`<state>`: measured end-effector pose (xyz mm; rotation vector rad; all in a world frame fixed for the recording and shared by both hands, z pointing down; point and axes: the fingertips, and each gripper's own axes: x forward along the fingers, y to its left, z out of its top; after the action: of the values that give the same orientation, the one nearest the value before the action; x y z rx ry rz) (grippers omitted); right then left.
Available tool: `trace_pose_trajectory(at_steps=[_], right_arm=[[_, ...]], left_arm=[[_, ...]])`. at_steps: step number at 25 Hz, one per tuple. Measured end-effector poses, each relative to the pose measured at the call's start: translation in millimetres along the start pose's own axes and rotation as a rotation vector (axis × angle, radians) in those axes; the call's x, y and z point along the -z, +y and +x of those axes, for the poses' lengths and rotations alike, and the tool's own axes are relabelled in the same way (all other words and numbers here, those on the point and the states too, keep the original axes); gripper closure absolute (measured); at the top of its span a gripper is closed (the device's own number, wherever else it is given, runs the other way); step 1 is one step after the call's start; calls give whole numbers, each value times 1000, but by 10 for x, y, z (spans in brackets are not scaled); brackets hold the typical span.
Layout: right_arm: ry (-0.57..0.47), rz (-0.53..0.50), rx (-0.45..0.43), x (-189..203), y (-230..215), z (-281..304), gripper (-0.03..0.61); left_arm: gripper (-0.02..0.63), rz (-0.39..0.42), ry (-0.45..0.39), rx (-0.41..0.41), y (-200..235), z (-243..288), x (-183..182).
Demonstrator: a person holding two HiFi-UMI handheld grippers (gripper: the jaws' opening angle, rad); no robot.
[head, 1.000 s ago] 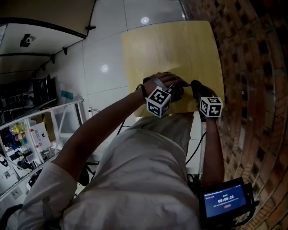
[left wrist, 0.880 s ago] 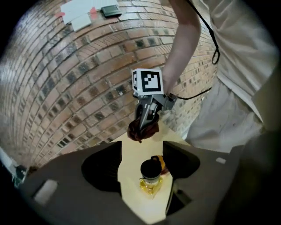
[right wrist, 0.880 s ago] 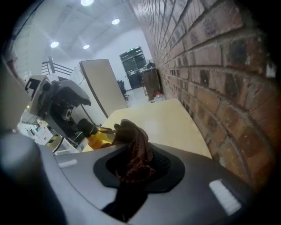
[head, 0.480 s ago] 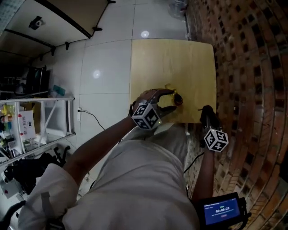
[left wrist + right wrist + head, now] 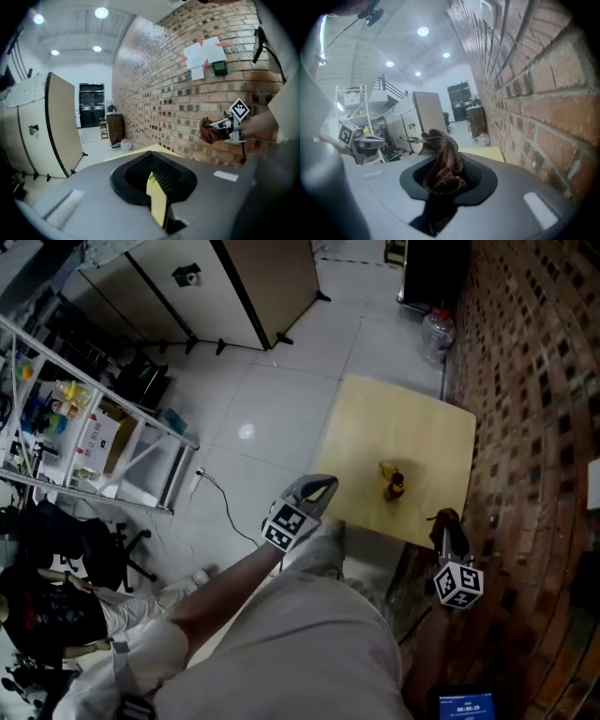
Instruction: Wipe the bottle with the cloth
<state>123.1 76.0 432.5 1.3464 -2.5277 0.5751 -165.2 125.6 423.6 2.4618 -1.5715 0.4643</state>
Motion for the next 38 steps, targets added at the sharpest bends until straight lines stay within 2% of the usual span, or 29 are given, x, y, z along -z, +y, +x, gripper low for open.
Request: trace_pose_trajectory(at_steps=[3, 6, 10, 13, 16, 20, 24, 31, 33, 38], right_arm=[[-92, -17, -48, -146, 146, -183, 495], [-150, -24, -79, -183, 265, -493, 494], [-164, -73, -117, -183, 397, -774, 494], [-157, -93, -100, -117, 337, -894, 494], [-130, -58, -84, 129, 321, -1061, 494], [-140, -65, -102, 211, 467, -1181, 494], [-173, -43, -71, 167, 551, -1263, 492], [-189, 49, -42, 303, 969, -1351, 492], [-199, 43, -43, 346, 1120, -1422, 492], [-244, -3, -75, 105, 1268, -1374, 492]], left_arm=[[600, -72, -28, -72, -134, -339, 88], [600, -106, -26, -89, -440, -529, 229], [597, -144, -49, -97, -809, -750, 222], [591, -151, -47, -78, -1029, -830, 201], [589, -180, -6, -77, -1205, -1028, 436], [588, -210, 41, -97, -1126, -1257, 763], [588, -226, 78, -81, -902, -1283, 973], [578, -233, 111, 2, -745, -1573, 1139], [577, -249, 118, 19, -737, -1679, 1228], [577, -296, 41, 21, -648, -1530, 862]])
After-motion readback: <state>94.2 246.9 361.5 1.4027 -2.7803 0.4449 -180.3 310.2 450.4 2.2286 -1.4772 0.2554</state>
